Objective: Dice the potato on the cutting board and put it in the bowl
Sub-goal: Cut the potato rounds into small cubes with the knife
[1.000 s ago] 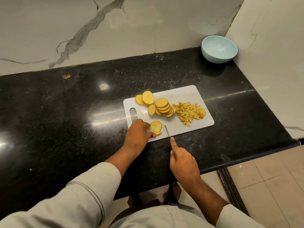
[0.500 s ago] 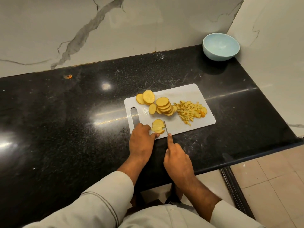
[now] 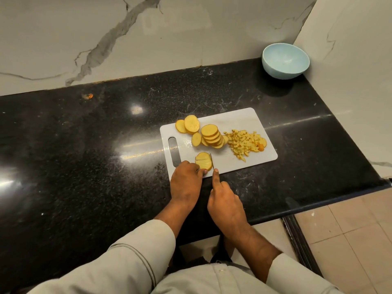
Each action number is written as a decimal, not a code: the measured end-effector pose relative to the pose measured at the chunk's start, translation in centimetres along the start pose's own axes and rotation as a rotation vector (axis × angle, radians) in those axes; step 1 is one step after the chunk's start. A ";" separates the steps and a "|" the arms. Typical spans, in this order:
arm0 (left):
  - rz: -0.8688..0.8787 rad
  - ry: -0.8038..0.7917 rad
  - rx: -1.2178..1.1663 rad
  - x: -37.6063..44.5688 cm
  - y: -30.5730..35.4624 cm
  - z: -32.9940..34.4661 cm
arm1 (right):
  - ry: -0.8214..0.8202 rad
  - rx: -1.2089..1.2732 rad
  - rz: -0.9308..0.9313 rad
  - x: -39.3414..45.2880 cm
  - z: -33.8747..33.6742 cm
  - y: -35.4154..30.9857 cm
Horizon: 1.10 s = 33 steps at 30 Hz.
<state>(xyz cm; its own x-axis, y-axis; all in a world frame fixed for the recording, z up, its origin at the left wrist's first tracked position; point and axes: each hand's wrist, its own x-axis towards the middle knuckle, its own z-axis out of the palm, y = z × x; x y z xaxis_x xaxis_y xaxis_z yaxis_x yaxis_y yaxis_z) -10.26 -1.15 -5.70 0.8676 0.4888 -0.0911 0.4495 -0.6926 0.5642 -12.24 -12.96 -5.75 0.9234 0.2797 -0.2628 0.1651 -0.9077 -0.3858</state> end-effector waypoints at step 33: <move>0.006 -0.035 -0.094 1.1 -0.7 -0.5 | -0.060 -0.077 -0.060 1.9 -1.8 2.7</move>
<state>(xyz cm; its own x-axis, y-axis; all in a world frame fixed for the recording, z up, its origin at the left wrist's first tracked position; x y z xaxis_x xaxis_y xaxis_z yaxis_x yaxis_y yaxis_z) -9.70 0.18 -5.76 0.8777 0.4652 -0.1150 0.4240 -0.6420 0.6388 -9.47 -15.42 -5.72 0.8891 0.3505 -0.2944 0.2477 -0.9093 -0.3344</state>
